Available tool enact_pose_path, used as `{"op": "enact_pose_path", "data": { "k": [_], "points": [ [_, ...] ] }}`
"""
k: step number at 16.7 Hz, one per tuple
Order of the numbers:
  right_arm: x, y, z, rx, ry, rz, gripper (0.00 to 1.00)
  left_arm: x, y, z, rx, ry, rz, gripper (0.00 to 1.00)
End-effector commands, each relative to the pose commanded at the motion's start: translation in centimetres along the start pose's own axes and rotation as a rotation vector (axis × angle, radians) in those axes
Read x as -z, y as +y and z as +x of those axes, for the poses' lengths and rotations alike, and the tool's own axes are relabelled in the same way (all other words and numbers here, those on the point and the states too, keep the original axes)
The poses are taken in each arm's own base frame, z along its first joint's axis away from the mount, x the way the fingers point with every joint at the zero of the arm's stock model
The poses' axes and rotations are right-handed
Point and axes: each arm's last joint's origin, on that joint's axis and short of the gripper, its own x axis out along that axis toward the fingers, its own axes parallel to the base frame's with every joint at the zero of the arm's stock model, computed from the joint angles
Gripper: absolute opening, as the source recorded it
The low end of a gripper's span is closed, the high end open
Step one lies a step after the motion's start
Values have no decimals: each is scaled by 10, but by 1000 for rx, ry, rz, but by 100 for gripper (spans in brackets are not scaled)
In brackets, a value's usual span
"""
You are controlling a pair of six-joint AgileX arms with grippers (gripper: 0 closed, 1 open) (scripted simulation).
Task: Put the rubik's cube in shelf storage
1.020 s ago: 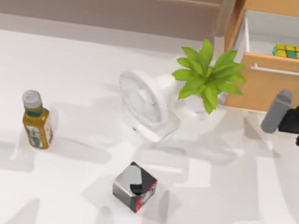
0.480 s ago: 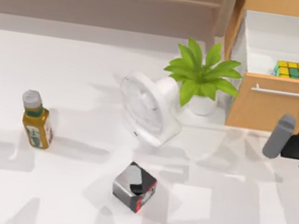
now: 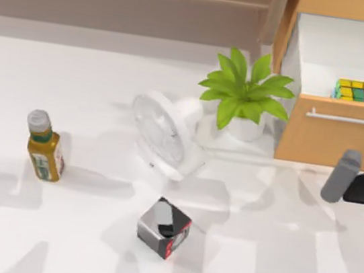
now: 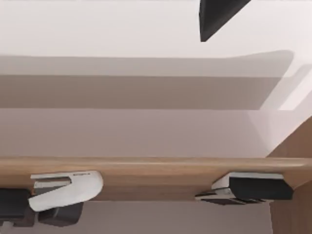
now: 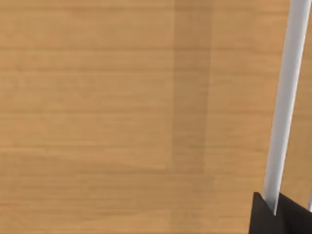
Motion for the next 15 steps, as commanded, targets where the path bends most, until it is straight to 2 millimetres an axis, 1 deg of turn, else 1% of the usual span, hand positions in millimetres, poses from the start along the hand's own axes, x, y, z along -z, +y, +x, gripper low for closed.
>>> {"op": "enact_pose_path", "data": {
  "k": [12,13,15],
  "points": [
    [0,0,0,0,0,0,98,0,0,0,0,0,0,100],
    [0,0,0,0,0,0,100,0,0,0,0,0,0,100],
    [0,0,0,0,0,0,100,0,0,0,0,0,0,100]
  ]
}}
